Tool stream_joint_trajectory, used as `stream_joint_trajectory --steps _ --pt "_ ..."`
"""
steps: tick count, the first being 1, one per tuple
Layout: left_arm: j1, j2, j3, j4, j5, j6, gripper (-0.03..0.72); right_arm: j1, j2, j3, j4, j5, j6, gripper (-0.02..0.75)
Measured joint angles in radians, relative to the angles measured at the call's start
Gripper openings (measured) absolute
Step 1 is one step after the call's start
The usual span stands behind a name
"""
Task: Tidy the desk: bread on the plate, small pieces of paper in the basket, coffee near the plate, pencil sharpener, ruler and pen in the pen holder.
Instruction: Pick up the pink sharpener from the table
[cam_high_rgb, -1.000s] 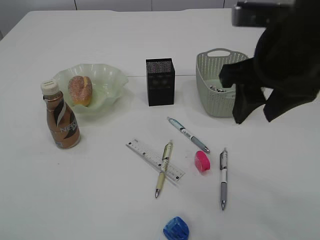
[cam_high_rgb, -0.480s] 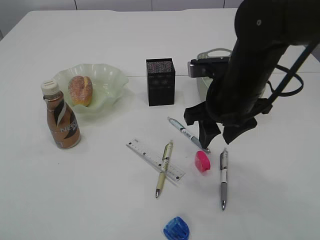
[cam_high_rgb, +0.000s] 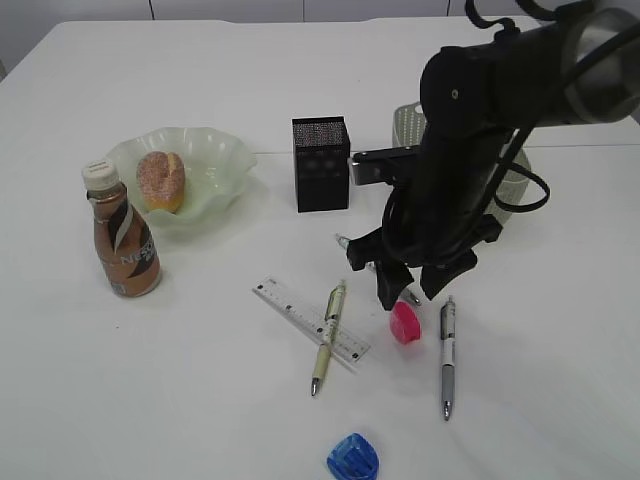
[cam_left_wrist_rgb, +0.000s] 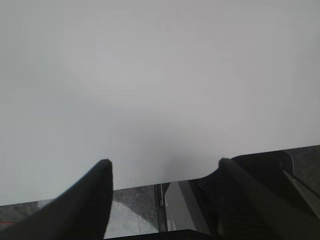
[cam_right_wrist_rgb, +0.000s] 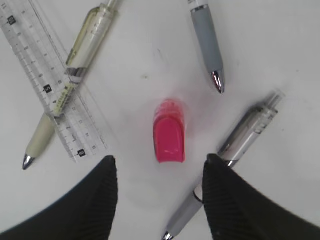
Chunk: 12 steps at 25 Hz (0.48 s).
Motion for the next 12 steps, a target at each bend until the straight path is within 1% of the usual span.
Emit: stream_joint_trajectory --steps 3,12 --pt "0.0 0.0 0.0 -0.002 0.0 0.0 0.469 0.0 0.031 -0.024 0.0 -0.002 -0.004 0.433" --pt "0.0 0.0 0.0 -0.027 0.0 -0.001 0.47 0.0 0.091 -0.031 0.0 0.002 -0.011 0.434"
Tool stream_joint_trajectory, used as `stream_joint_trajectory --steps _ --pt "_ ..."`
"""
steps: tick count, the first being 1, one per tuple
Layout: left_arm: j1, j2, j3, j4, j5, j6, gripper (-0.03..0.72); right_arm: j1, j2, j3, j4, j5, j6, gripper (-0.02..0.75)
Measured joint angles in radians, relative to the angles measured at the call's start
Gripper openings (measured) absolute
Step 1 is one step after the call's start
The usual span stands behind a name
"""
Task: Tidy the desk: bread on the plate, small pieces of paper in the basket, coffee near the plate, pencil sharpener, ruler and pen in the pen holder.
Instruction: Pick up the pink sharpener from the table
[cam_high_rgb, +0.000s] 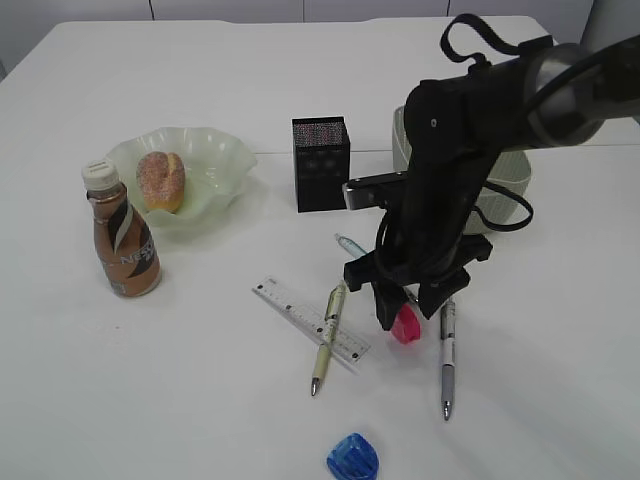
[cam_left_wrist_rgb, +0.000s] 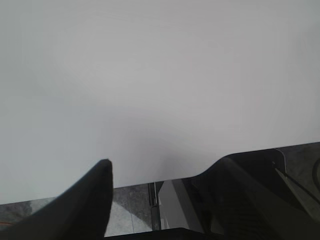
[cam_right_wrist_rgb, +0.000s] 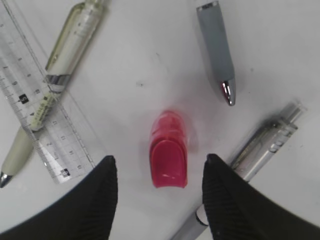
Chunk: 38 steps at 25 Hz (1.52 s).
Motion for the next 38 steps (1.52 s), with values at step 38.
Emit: stream_joint_trajectory --steps 38 --pt "0.0 0.0 0.0 -0.016 0.0 0.0 0.468 0.0 0.051 -0.009 -0.013 -0.026 -0.009 0.204"
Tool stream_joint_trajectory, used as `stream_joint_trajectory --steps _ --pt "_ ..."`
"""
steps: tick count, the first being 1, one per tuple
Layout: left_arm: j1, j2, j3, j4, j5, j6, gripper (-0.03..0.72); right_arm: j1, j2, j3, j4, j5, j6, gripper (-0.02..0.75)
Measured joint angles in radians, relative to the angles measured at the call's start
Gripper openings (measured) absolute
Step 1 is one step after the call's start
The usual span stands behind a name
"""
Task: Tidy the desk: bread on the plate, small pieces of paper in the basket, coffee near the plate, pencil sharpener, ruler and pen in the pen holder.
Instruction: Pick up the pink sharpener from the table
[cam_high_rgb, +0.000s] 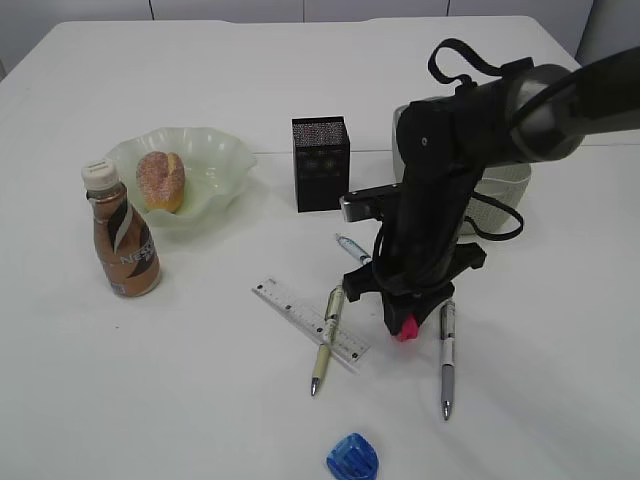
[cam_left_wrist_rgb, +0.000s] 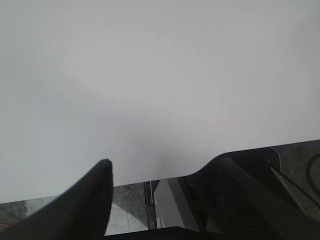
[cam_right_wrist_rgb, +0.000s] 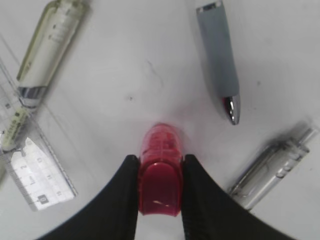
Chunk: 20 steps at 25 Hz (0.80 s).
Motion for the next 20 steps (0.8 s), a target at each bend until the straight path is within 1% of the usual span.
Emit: stream_joint_trajectory --steps 2,5,11,15,20 --pt "0.0 0.0 0.0 0.0 0.0 0.0 0.468 0.0 0.003 -0.017 0.0 0.005 0.0 0.204" --pt "0.0 0.0 0.0 0.0 0.0 0.0 0.468 0.0 0.004 -0.059 -0.002 0.055 0.0 0.204" --pt "0.0 0.0 0.0 -0.003 0.0 0.0 0.467 0.0 0.004 -0.18 0.006 0.216 0.002 0.204" --pt "0.0 0.0 0.0 -0.004 0.0 0.0 0.462 0.0 0.006 -0.284 0.032 0.243 0.004 0.204" --pt "0.0 0.0 0.0 -0.008 0.0 0.0 0.444 0.0 0.008 -0.444 0.036 0.253 0.009 0.204"
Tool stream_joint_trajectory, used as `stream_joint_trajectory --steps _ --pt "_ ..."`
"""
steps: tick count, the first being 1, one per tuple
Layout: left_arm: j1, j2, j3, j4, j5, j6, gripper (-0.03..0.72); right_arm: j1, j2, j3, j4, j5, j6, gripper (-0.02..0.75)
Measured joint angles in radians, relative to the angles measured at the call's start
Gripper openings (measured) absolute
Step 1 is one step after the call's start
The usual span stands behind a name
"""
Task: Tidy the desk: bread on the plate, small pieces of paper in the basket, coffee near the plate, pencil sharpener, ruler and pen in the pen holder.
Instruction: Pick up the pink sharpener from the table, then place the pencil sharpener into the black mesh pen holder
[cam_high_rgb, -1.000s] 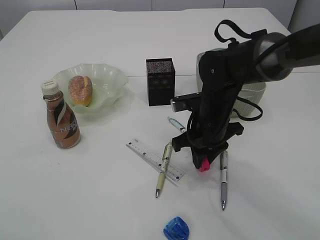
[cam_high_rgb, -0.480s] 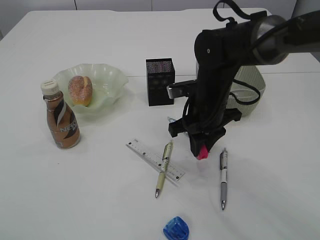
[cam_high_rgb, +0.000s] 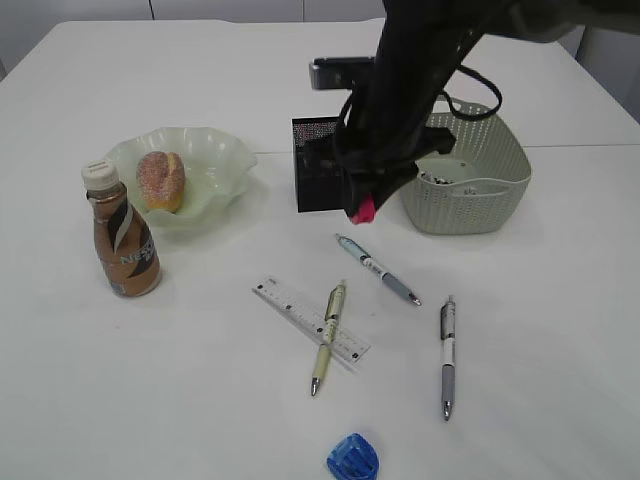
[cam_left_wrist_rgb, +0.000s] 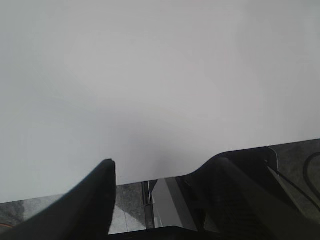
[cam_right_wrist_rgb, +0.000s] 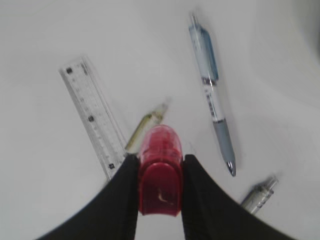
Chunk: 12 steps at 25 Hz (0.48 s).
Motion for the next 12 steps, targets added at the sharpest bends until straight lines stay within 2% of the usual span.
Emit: stream_joint_trajectory --steps 7,12 --pt "0.0 0.0 0.0 -0.002 0.0 0.0 0.44 0.002 0.0 -0.133 -0.06 0.005 0.005 0.204" --pt "0.0 0.0 0.0 -0.002 0.0 0.0 0.439 0.002 0.0 -0.143 -0.101 -0.112 0.005 0.204"
